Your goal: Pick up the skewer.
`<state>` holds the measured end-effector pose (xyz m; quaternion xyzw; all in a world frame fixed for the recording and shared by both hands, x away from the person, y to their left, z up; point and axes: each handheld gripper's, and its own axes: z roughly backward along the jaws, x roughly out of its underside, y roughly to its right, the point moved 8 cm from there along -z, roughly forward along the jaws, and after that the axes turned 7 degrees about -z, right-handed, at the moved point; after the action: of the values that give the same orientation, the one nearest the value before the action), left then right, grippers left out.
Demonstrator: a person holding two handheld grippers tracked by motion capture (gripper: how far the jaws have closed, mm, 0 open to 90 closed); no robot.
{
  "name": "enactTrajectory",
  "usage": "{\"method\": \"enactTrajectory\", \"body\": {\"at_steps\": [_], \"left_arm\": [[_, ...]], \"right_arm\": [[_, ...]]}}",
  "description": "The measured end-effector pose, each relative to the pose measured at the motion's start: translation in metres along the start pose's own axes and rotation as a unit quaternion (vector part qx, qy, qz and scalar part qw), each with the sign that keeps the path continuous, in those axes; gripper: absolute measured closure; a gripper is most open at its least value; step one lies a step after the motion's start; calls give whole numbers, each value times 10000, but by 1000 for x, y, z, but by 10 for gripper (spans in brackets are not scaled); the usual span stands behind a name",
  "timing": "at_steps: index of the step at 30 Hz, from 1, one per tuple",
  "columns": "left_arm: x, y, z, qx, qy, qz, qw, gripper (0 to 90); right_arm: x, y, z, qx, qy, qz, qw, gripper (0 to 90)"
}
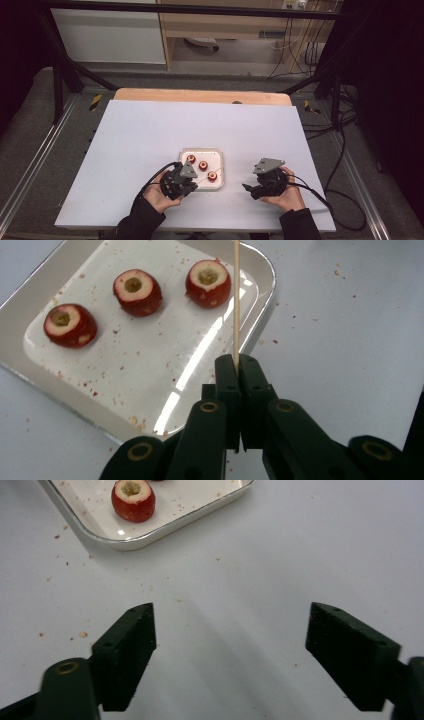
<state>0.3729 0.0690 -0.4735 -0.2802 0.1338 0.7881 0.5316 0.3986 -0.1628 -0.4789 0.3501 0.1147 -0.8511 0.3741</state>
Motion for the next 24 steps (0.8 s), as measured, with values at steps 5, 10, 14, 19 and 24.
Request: {"method": "enactTrajectory", "body": {"at_steps": [5,10,14,19,24], "left_arm": [[13,-5,6,-159,287,276,9991,884],[27,-11,14,-351,509,500,9968,884],[37,-14,18,-484,649,626,9948,884],[45,-15,22,-490,797,715,9930,884],[50,-16,24,-528,890,736,9919,883]], "right_arm": [[-3,-2,-2,-185,11,-428,9989,134],[-8,-3,-5,-370,1,-798,9961,77],[-13,-5,-7,-501,7,-988,9938,40],[-24,-14,-9,-657,-19,-1046,9923,32],[-40,-21,-12,-691,-69,-1042,9921,29]]}}
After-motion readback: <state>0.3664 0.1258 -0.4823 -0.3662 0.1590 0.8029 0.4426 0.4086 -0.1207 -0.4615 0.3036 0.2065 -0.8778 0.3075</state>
